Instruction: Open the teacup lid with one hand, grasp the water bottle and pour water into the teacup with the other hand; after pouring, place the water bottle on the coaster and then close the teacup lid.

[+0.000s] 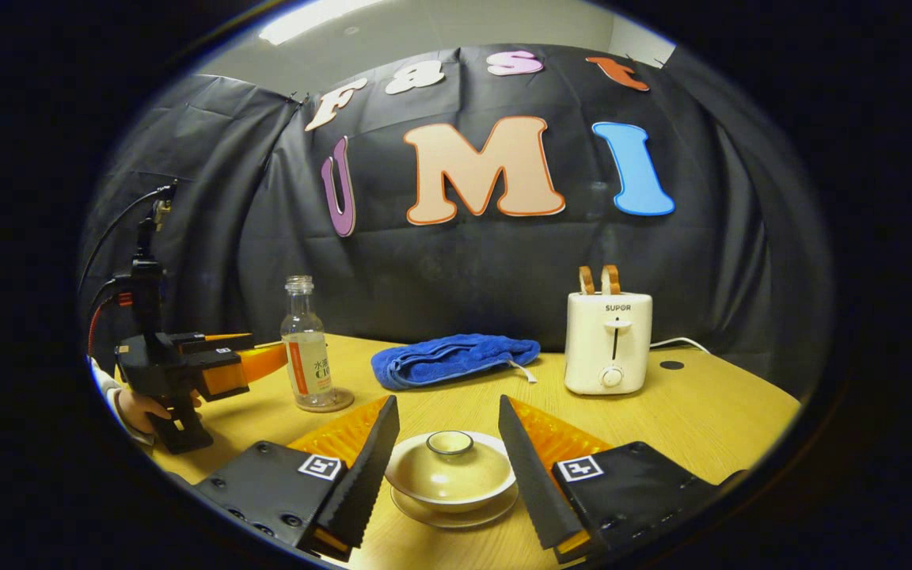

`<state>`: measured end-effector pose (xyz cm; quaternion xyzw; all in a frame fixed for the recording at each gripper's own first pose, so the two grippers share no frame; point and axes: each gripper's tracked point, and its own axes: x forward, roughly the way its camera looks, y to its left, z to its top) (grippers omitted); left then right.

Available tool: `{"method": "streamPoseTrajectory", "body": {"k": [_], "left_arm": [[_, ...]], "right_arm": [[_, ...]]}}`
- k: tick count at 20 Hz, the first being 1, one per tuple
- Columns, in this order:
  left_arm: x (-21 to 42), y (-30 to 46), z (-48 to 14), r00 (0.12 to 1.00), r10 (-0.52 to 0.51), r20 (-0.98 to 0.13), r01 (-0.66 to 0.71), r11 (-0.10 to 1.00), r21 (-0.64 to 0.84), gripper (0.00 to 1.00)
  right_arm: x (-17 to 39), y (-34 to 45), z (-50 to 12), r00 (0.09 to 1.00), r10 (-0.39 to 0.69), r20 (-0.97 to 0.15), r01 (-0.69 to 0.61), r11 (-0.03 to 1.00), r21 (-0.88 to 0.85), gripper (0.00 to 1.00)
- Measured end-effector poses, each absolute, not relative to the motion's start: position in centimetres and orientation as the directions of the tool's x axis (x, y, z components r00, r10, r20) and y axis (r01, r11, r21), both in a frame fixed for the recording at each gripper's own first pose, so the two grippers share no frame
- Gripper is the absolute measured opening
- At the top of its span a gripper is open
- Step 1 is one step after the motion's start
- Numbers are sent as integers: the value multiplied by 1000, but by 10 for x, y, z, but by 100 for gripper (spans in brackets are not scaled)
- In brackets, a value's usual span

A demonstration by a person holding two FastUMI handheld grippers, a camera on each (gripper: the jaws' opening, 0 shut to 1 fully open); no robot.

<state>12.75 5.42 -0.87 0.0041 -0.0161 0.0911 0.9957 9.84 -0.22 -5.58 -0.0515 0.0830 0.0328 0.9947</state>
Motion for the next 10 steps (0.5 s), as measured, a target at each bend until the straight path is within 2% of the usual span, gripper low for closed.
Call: {"method": "streamPoseTrajectory", "body": {"k": [3,4,10], "left_arm": [[128,54,-8,983,181,33,-181,983,4,94],[126,56,-9,981,190,32,-190,982,4,94],[102,65,-11,961,275,21,-275,961,3,94]], "right_arm": [[95,-16,-53,988,-9,-155,-9,993,-114,83],[93,-23,-53,988,-41,-150,23,993,-119,78],[71,-62,-42,966,-235,-112,217,964,-151,87]]}}
